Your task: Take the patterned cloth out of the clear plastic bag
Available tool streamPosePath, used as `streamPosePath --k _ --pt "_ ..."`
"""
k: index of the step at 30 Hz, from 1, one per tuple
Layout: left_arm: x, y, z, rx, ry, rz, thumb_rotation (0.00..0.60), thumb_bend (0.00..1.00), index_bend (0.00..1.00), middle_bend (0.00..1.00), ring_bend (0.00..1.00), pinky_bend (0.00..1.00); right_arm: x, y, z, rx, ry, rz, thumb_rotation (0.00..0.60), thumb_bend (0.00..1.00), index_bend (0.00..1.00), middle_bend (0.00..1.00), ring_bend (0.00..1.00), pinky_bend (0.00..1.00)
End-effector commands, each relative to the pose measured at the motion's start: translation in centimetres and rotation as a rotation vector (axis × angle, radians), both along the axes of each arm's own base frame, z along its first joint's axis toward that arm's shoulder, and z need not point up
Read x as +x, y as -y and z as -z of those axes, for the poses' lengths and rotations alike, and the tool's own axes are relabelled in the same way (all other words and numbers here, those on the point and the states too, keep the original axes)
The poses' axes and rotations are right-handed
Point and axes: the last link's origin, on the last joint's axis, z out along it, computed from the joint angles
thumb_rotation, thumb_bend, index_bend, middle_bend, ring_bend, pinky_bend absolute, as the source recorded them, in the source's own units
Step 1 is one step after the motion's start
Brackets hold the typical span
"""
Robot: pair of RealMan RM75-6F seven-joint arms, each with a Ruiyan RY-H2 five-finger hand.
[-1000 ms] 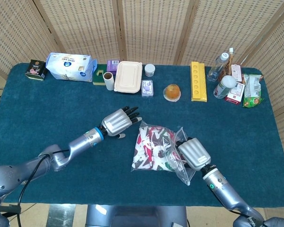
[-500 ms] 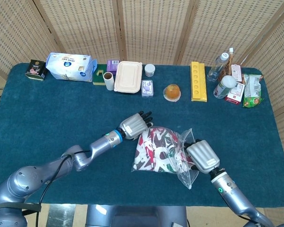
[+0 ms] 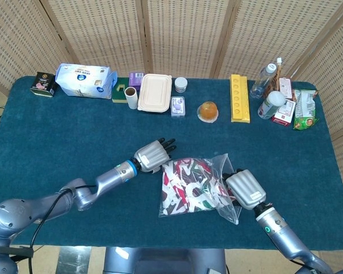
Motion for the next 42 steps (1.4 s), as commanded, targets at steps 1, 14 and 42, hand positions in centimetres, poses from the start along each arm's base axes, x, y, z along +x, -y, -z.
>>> streamPosePath --k 1,14,42 --pt "-0.2 0.0 -0.1 0.003 0.000 -0.005 0.600 0.31 0.52 0.15 0.04 0.21 0.0 0.0 0.0 0.000 -0.002 0.001 0.600 0.37 0.66 0.53 0.65 0.50" --pt "-0.6 -0.4 0.2 0.022 0.023 -0.040 0.600 0.32 0.52 0.15 0.04 0.22 -0.1 -0.2 -0.1 0.001 -0.002 0.007 0.600 0.37 0.66 0.54 0.65 0.50" --pt "0.9 -1.0 1.1 -0.022 0.133 -0.084 0.600 0.28 0.24 0.15 0.04 0.22 -0.6 -0.3 -0.7 -0.012 0.000 0.023 0.600 0.37 0.66 0.54 0.65 0.50"
